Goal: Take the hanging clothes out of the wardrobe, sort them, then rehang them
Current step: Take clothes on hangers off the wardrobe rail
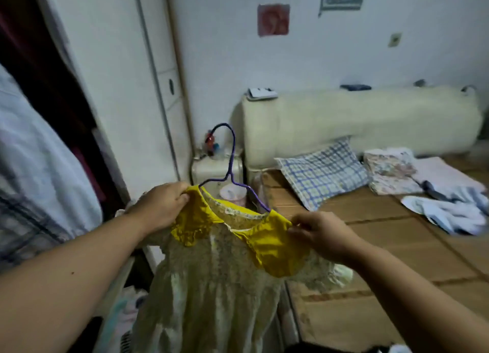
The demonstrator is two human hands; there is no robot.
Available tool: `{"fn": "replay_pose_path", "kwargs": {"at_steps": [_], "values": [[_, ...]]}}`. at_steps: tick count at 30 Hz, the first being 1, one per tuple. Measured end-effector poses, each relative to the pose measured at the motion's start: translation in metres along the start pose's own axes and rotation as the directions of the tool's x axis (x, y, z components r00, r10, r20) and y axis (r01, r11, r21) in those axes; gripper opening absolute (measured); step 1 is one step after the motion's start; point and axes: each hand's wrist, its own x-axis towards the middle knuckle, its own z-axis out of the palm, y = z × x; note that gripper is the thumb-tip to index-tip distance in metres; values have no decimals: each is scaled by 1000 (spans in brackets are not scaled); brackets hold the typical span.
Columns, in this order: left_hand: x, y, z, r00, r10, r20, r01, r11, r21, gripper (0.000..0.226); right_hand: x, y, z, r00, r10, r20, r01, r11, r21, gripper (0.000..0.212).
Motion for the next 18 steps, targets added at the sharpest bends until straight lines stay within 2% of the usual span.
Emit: {"fn": "replay_pose_path", "kwargs": {"at_steps": [4, 9, 12, 18], "values": [[3, 49, 61, 969, 166, 182, -166, 986, -16, 12, -70, 61, 27, 975, 218, 36, -220, 971, 89, 11], [9, 124, 132, 861, 332, 386, -346, 938, -35, 11, -161, 121, 32, 903, 420, 87, -429, 876, 221, 10], [11, 182, 175, 780, 385, 493, -405, 912, -71, 12, -215, 150, 20, 837, 537, 103, -545, 799, 256, 14], [-4, 305, 255, 643, 486, 592, -527, 842, -120, 20, -325, 200, 0, 676, 733, 82, -709, 615, 344, 9]]}}
